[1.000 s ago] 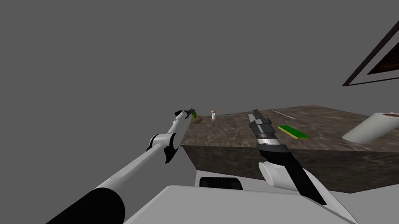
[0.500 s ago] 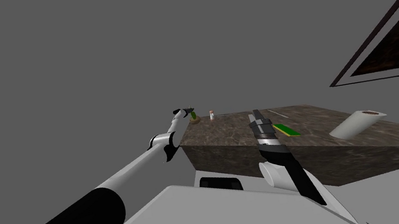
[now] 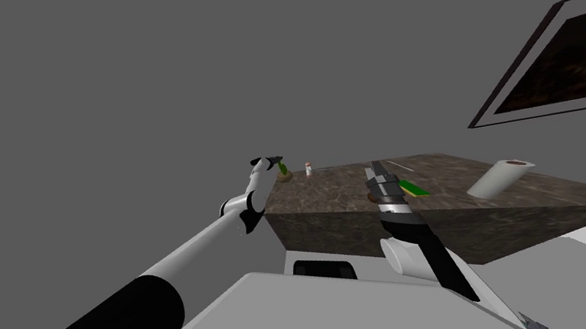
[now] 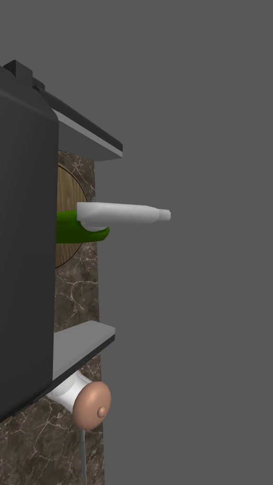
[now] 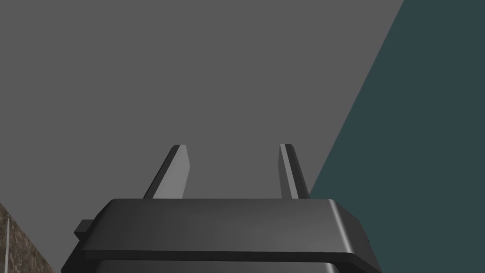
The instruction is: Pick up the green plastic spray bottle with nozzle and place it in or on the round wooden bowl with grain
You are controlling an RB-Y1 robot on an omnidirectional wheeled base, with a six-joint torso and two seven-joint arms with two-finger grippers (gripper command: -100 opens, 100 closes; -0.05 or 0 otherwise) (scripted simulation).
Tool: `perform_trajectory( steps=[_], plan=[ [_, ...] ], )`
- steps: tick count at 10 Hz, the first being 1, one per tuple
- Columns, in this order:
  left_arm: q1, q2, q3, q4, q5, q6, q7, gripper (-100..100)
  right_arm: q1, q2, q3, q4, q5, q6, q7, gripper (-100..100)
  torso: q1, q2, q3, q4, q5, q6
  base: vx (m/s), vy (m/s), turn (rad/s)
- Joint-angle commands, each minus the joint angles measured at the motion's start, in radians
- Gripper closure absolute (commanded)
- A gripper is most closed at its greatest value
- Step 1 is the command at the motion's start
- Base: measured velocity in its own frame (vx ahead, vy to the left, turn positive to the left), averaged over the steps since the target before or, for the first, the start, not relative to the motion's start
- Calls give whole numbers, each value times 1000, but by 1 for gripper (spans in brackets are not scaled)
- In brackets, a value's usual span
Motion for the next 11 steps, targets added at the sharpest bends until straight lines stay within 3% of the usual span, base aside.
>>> perform_trajectory(
  steps=[1,2,4,5,6,7,9,10,11],
  plan=[
    [-9,-2,50,-7,-26,17,-10,-100,0,0,0,0,0,0,0,0,0,0,0,0,0,0,-18,-9,-56],
    [-17,-9,81,-39,-70,52,-28,-100,0,0,0,0,0,0,0,0,0,0,0,0,0,0,-26,-20,-89],
    [-17,-9,126,-39,-76,52,-28,-100,0,0,0,0,0,0,0,0,0,0,0,0,0,0,-15,-11,-14],
    [-26,-16,163,-71,-122,87,-46,-100,0,0,0,0,0,0,0,0,1,0,0,0,0,-1,-17,-13,-87],
    [-26,-16,192,-71,-126,87,-46,-100,0,0,0,0,0,0,0,0,0,0,0,0,0,0,-20,-12,-58],
    [-35,-23,223,-102,-167,122,-64,-100,0,0,0,0,0,0,0,0,0,0,0,0,0,0,-27,-23,-87],
    [-35,-23,267,-102,-176,122,-64,-100,0,0,0,0,0,0,0,0,0,1,0,0,0,-1,-16,-11,-15],
    [-43,-30,305,-134,-223,157,-82,-100,0,0,0,0,0,0,0,0,1,0,0,0,0,-1,-19,-13,-120],
    [-43,-30,334,-134,-226,157,-82,-100,0,0,0,0,0,0,0,0,0,0,0,0,0,-1,-19,-14,-2]
  ],
)
